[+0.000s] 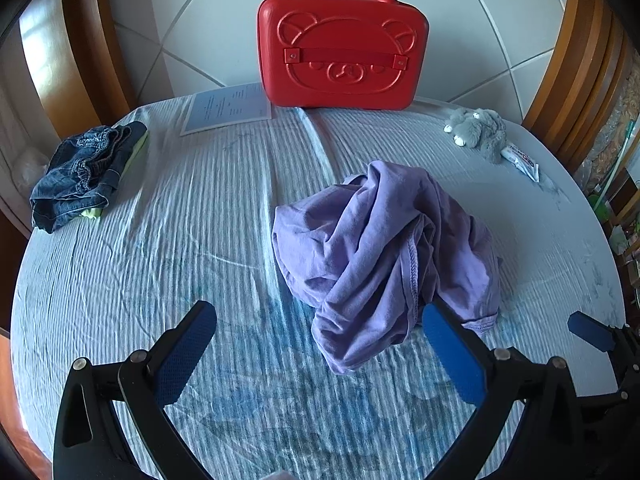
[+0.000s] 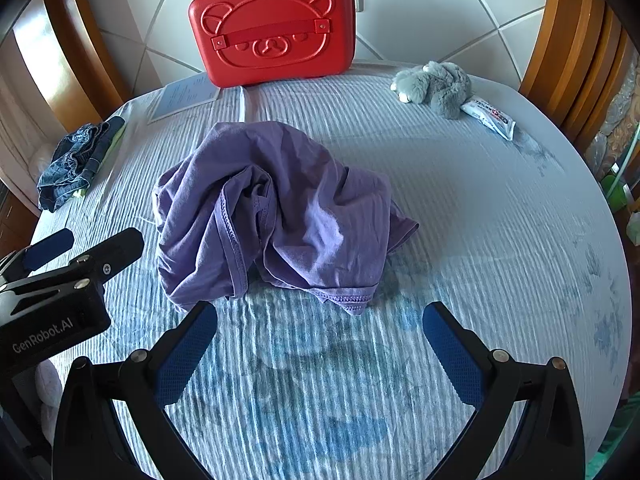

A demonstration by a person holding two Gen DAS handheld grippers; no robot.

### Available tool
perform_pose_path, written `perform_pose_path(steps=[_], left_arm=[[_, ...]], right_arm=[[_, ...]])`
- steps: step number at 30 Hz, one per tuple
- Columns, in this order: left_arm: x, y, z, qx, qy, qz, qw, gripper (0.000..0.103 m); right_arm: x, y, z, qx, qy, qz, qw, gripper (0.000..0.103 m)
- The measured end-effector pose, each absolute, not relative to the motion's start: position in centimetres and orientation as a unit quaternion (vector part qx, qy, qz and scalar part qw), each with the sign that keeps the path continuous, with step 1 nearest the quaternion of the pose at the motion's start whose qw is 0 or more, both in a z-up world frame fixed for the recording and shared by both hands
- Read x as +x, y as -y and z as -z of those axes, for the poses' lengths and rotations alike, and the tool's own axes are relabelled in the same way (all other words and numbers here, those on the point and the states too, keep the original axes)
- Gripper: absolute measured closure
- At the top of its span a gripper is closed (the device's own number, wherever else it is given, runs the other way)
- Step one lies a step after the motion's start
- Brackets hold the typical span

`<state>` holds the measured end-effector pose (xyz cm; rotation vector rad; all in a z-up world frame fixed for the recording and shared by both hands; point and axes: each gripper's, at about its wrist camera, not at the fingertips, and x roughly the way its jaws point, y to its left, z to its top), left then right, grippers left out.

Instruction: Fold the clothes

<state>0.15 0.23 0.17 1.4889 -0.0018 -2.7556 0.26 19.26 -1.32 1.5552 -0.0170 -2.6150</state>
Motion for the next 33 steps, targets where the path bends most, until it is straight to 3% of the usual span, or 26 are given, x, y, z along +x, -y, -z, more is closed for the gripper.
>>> perform_pose_path(steps=[33], left_arm=[[0.9, 0.4, -0.4, 0.478, -0.010, 0.878, 0.015, 0.000]], right_arm=[[0.4, -19.5, 0.7, 0.499, -0.001, 0.865, 0.039, 0.000]])
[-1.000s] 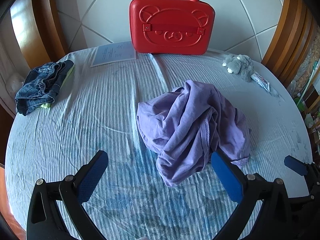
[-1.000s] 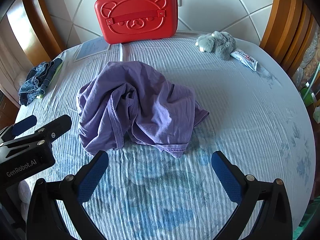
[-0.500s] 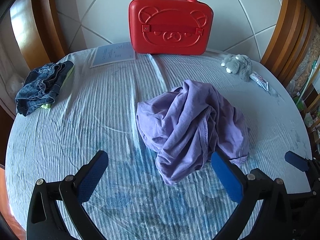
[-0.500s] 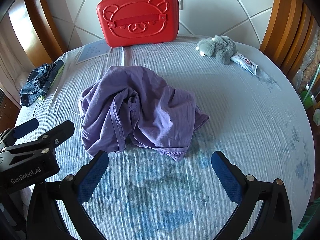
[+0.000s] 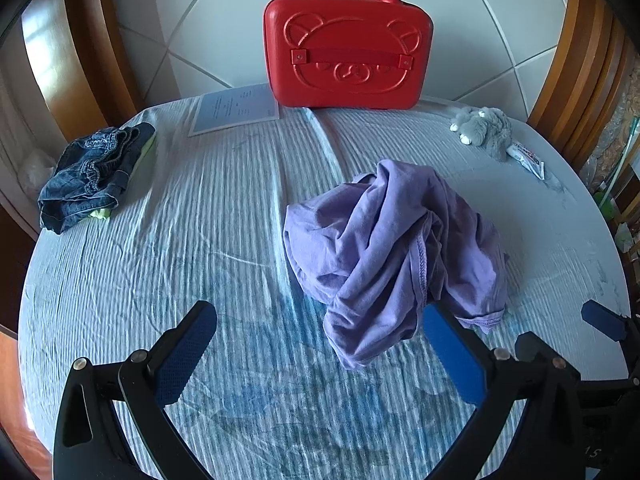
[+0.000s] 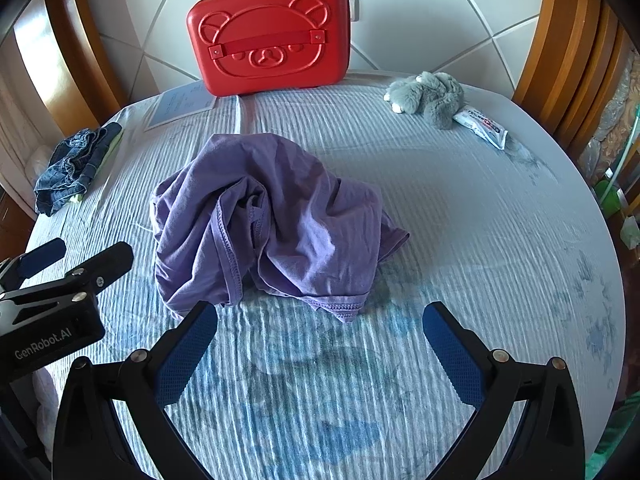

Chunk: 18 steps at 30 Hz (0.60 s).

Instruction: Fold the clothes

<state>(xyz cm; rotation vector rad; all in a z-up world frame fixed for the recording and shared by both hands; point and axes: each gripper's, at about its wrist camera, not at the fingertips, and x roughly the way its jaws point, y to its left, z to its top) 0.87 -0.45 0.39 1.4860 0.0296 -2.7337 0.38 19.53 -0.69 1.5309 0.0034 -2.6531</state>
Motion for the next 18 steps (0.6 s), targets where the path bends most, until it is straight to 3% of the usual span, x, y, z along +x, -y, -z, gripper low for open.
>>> perform_pose_path(steps=[18], left_arm=[[0.58, 0.48, -0.12, 0.482, -0.001, 0.876, 0.023, 0.000]], right_arm=[[0.36, -19.69, 0.82, 0.500, 0.001, 0.865, 0.037, 0.000]])
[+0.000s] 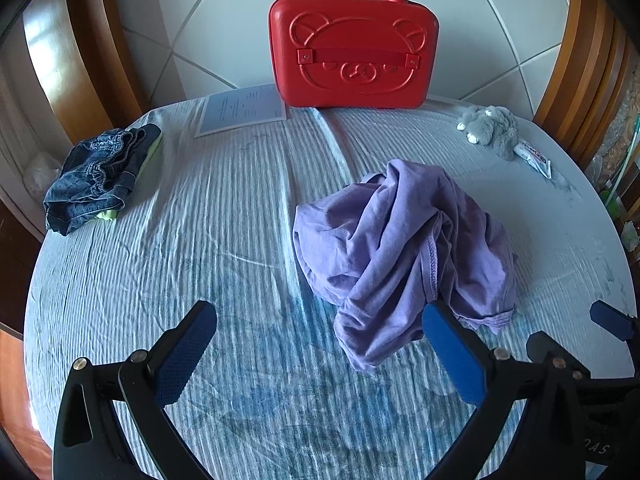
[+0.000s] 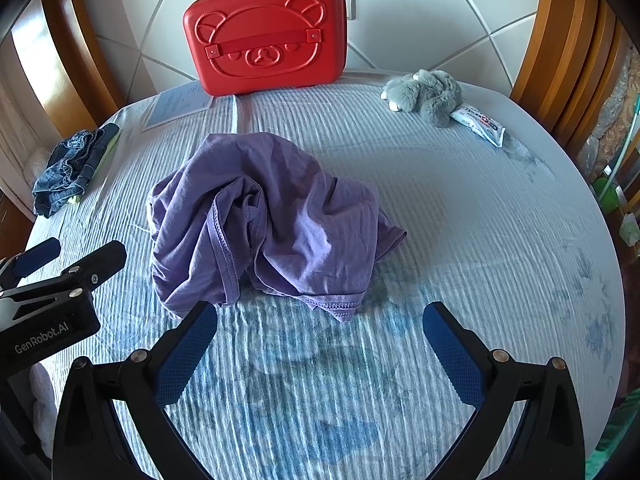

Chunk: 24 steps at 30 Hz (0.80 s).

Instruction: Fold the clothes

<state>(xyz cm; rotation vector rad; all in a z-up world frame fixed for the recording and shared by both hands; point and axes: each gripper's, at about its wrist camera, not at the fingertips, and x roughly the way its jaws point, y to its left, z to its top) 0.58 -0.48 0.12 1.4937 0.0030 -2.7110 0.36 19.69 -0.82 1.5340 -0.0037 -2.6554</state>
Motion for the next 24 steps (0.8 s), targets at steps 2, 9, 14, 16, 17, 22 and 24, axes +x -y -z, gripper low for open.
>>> perform_pose_path(steps=[2, 9, 14, 16, 17, 22, 24], left_arm=[[0.5, 0.5, 0.0, 0.485, 0.000, 0.874, 0.021, 0.000], [0.3, 0.4, 0.3, 0.490, 0.000, 0.871, 0.017, 0.000], [0.3, 0.4, 0.4, 0.489, 0.001, 0.872, 0.016, 0.000], [0.3, 0.4, 0.4, 0.489, 0.001, 0.872, 0.016, 0.000], [0.3, 0.4, 0.5, 0.489, 0.000, 0.872, 0.015, 0.000], [0.1, 0.5, 0.9, 0.493, 0.003, 0.870, 0.017, 0.000], [0.0, 0.6, 1.0, 0.492, 0.004, 0.870, 0.017, 0.000]], right_arm=[[0.3, -19.7, 0.9, 0.501, 0.003, 0.864, 0.038, 0.000], [0.3, -19.6, 1.2, 0.505, 0.002, 0.862, 0.039, 0.000], [0.2, -19.7, 1.3, 0.506, 0.003, 0.861, 0.039, 0.000], [0.1, -19.7, 1.4, 0.508, 0.003, 0.861, 0.039, 0.000], [0.1, -19.7, 1.4, 0.508, 0.003, 0.860, 0.039, 0.000], [-0.2, -19.8, 1.7, 0.510, 0.004, 0.860, 0.038, 0.000], [-0.4, -19.9, 1.8, 0.511, 0.006, 0.859, 0.038, 0.000]])
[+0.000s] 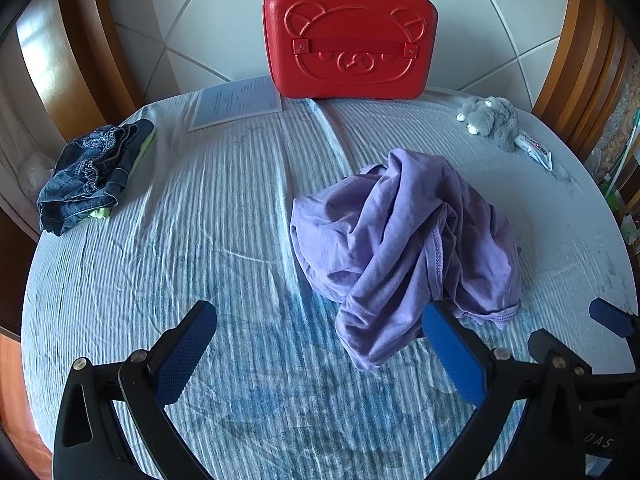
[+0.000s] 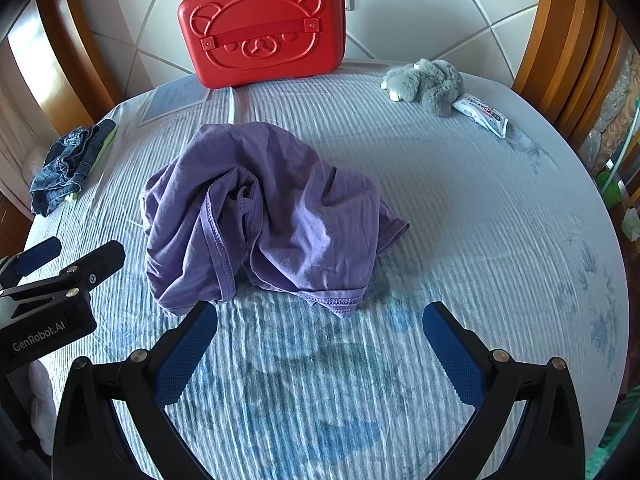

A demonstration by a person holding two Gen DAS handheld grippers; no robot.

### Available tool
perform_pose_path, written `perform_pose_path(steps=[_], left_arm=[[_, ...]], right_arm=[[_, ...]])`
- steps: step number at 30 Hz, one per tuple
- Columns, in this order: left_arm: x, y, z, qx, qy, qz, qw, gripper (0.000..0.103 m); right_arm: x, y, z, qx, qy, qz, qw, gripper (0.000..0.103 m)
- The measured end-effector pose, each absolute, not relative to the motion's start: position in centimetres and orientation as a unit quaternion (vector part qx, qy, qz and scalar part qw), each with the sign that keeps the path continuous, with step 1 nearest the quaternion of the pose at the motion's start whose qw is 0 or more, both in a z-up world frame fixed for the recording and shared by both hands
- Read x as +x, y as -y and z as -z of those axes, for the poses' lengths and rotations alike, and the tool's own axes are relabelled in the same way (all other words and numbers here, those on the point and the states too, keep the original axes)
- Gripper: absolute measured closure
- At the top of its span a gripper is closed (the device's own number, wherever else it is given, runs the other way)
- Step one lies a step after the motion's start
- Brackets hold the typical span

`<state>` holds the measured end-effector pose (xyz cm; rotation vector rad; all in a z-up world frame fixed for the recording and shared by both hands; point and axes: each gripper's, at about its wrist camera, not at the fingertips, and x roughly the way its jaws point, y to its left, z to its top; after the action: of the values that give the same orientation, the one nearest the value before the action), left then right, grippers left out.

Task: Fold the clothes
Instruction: 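Grasp the lavender T-shirt with the left gripper while the right gripper grasps another edge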

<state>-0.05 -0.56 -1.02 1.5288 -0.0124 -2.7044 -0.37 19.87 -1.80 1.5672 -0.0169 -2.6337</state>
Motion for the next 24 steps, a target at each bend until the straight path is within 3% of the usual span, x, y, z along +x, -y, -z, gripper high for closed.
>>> perform_pose_path(steps=[10, 11, 12, 13, 14, 16, 17, 20, 24], left_arm=[[-4.1, 0.2, 4.3, 0.506, 0.000, 0.863, -0.017, 0.000], [-4.6, 0.0, 4.9, 0.511, 0.005, 0.859, -0.023, 0.004], [-5.1, -0.3, 5.5, 0.517, 0.010, 0.856, -0.029, 0.008], [-5.6, -0.5, 6.1, 0.522, 0.015, 0.852, -0.035, 0.020], [-6.1, -0.7, 6.7, 0.528, 0.020, 0.848, -0.041, 0.047], [-6.9, -0.8, 7.8, 0.544, 0.018, 0.837, -0.056, 0.076], [-7.1, -0.7, 8.1, 0.547, 0.010, 0.834, -0.062, 0.078], [-7.0, -0.6, 7.8, 0.538, 0.021, 0.840, -0.068, 0.084], [-6.8, 0.1, 6.6, 0.532, 0.013, 0.843, -0.079, 0.091]], right_arm=[[-3.3, -20.4, 4.0, 0.524, 0.009, 0.850, 0.053, 0.000], [-3.8, -20.3, 4.4, 0.526, 0.004, 0.849, 0.053, 0.000], [-4.2, -20.3, 4.6, 0.529, 0.003, 0.847, 0.056, 0.000], [-4.5, -20.3, 4.9, 0.531, 0.002, 0.845, 0.058, 0.001], [-4.9, -20.2, 5.2, 0.534, 0.003, 0.843, 0.063, 0.004], [-5.5, -20.0, 5.7, 0.537, 0.000, 0.841, 0.068, 0.021], [-5.9, -19.8, 6.1, 0.541, -0.002, 0.838, 0.073, 0.029], [-6.8, -19.1, 7.6, 0.553, -0.003, 0.829, 0.088, 0.033], [-7.7, -18.5, 8.9, 0.570, 0.000, 0.815, 0.108, 0.071]])
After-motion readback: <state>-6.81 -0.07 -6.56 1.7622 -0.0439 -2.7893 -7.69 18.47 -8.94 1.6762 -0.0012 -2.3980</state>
